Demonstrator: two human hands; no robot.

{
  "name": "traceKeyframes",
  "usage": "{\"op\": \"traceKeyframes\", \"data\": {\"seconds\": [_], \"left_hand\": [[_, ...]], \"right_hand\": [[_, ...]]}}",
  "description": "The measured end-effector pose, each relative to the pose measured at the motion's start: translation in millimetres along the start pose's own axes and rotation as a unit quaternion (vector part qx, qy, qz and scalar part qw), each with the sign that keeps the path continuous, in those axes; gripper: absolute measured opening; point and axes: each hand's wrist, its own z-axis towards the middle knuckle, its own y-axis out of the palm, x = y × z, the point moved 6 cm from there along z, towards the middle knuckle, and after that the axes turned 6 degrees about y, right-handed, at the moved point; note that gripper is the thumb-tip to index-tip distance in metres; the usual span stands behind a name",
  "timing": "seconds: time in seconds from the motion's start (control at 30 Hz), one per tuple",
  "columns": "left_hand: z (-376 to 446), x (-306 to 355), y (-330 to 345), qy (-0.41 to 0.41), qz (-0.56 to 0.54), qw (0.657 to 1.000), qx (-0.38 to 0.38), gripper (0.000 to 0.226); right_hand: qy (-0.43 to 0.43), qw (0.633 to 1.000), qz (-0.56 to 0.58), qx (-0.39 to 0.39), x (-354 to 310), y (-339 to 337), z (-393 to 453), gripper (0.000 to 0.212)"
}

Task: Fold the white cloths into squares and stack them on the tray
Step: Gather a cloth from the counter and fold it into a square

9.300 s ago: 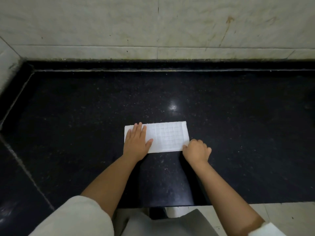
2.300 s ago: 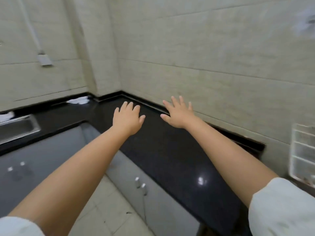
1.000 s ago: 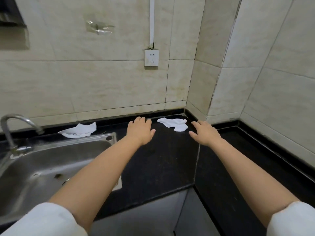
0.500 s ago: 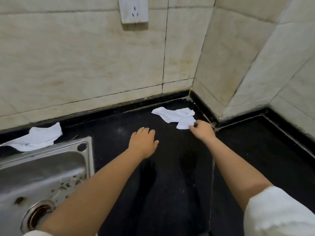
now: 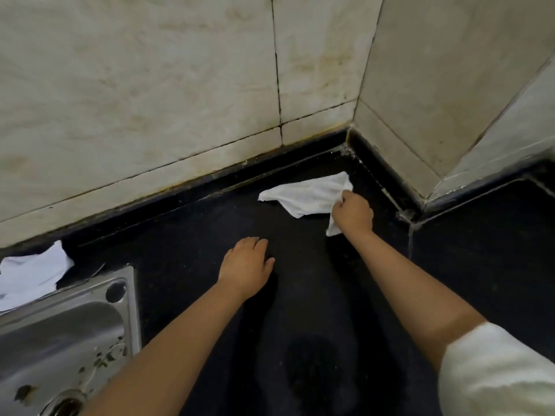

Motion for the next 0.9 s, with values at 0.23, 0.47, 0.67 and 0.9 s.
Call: {"op": "traceKeyframes", "data": {"seconds": [0.23,0.47,0.67,0.9], "left_hand": [[-2.8,57.0,-42.3,0.125,-0.088,0.980,0.131,0.048],[-62.1,180.6,24.1,0.390,-0.013,0.921,-0.015,0.052],[-125.7,262.2,81.6,0.472,-0.042,0.867,-0.155,0.037],[-164.5,320.7,134.7,0.398,-0.151,0.858,-0.286,0.026]], "right_hand": [[-0.221,0.956,-0.167,-0.093,28.3,-57.2,-91.3,0.034],[-0.210,0.946,-0.230,-0.091,113.2,-100.0,-232.5,0.039],[-0.082,0.978,-0.177,-0.076,200.3,-134.9,-320.7,0.036],[0.089,0.984,-0.155,-0.022,318.2,-152.7,-389.6,0.024]]}}
